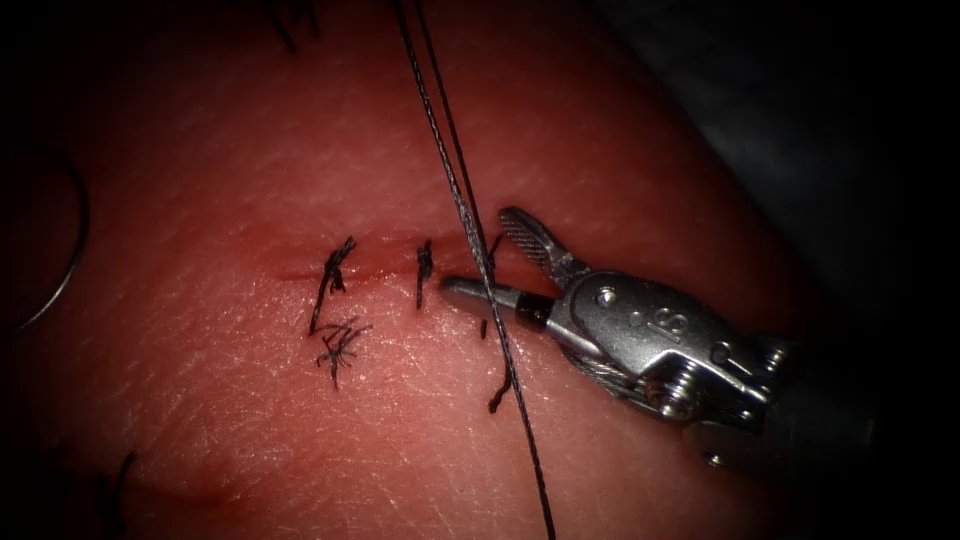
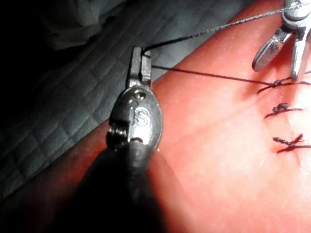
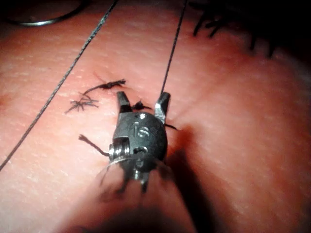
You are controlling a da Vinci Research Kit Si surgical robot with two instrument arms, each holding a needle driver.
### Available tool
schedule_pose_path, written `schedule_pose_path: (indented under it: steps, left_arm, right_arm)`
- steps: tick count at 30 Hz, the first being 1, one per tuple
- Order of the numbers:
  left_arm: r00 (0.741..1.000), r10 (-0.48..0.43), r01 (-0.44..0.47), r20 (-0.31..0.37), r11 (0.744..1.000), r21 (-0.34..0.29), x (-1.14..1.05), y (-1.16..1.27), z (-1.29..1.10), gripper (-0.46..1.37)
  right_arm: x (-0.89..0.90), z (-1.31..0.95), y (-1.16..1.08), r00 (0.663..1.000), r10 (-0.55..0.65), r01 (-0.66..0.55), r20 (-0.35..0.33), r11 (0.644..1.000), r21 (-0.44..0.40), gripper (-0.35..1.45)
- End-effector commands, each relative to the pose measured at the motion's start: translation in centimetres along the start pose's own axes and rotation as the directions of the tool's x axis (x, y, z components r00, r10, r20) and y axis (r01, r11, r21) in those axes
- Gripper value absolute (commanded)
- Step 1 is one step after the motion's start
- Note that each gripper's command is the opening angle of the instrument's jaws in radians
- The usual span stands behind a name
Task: Wound Closure
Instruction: Cut the suture with the right gripper
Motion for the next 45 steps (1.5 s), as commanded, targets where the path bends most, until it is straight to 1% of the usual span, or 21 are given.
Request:
schedule_pose_path:
  steps: [1, 9, 16, 24, 34, 45]
  left_arm:
    - [1.0, 0.0, 0.0, 0.0, 1.0, -0.003, 0.01, 0.01, 0.0, -0.35]
    - [1.0, 0.0, 0.0, 0.0, 1.0, -0.003, 0.05, 0.03, -0.01, -0.35]
    - [1.0, 0.0, 0.0, 0.0, 1.0, -0.003, 0.08, 0.05, -0.01, -0.35]
    - [1.0, 0.0, 0.0, 0.002, 1.0, -0.005, 0.15, 0.08, -0.02, -0.35]
    - [1.0, 0.006, -0.006, -0.001, 1.0, -0.007, 0.21, 0.12, -0.03, -0.35]
    - [1.0, 0.012, -0.012, -0.008, 1.0, -0.012, 0.36, 0.2, -0.02, -0.35]
  right_arm:
    - [0.01, 0.02, 0.0, 1.0, 0.001, -0.001, 0.002, 1.0, -0.004, 0.84]
    - [0.05, 0.15, 0.0, 1.0, 0.006, -0.005, 0.009, 1.0, -0.013, 0.82]
    - [0.1, 0.33, -0.03, 1.0, 0.012, -0.012, 0.011, 1.0, -0.018, 0.82]
    - [0.09, 0.49, -0.09, 1.0, 0.018, -0.017, 0.017, 1.0, -0.023, 0.8]
    - [0.07, 0.58, -0.05, 1.0, 0.002, -0.001, 0.023, 0.999, -0.032, 0.76]
    - [0.0, 0.67, -0.04, 0.999, -0.031, 0.032, 0.031, 0.999, -0.035, 0.75]
